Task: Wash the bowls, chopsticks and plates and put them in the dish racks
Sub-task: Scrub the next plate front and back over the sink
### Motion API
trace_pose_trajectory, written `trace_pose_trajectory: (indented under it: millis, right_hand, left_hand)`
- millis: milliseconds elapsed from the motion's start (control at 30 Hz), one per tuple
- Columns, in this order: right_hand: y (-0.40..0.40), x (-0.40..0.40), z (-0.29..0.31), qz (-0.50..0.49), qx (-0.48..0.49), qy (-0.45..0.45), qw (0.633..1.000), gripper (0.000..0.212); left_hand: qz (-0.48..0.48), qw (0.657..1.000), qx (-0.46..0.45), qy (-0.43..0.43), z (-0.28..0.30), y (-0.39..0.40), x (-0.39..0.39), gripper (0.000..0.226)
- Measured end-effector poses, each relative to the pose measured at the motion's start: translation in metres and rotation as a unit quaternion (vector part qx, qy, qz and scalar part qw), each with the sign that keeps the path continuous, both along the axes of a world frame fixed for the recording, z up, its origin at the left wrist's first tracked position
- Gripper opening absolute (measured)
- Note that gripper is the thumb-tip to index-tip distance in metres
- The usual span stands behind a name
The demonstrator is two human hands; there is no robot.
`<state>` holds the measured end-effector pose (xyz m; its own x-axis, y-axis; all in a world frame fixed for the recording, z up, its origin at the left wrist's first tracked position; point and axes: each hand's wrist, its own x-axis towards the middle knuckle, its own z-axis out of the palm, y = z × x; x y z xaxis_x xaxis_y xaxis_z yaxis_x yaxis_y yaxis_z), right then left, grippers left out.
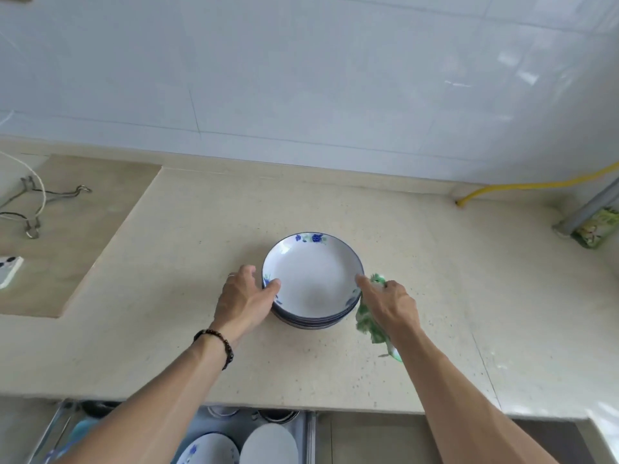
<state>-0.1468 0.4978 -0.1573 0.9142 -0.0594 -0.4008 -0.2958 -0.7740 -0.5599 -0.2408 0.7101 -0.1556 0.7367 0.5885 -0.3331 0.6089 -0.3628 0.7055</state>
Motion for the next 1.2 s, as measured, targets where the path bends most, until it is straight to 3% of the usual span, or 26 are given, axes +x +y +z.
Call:
trace_pose_trajectory:
  millis: [100, 167, 400, 867, 1200]
  right_hand:
    - [0.010, 0.012, -0.007, 0.007, -0.012, -0.004, 1.000, 0.067]
    - [0.014, 0.018, -0.010, 0.015, -0.020, -0.007, 1.000, 0.062]
    - [0.014, 0.027, -0.014, 0.042, -0.019, 0.001, 0.999, 0.043]
    - [0.002, 0.025, -0.004, 0.010, 0.054, 0.006, 0.998, 0.031]
    - [-0.071, 0.000, 0.050, -0.081, 0.120, -0.027, 0.989, 0.022]
  left_hand:
    - [0.017, 1.000, -0.005, -0.026, -0.008, 0.003, 0.012, 0.025]
    - [0.021, 0.999, -0.009, -0.028, -0.012, 0.005, 0.018, 0.017]
    - [0.011, 1.000, -0.002, -0.008, -0.025, 0.003, 0.023, 0.045]
    - [0.000, 0.998, -0.053, -0.044, -0.004, 0.000, 0.021, 0.047]
    - [-0.075, 0.989, -0.083, -0.099, 0.056, -0.055, 0.036, 0.047]
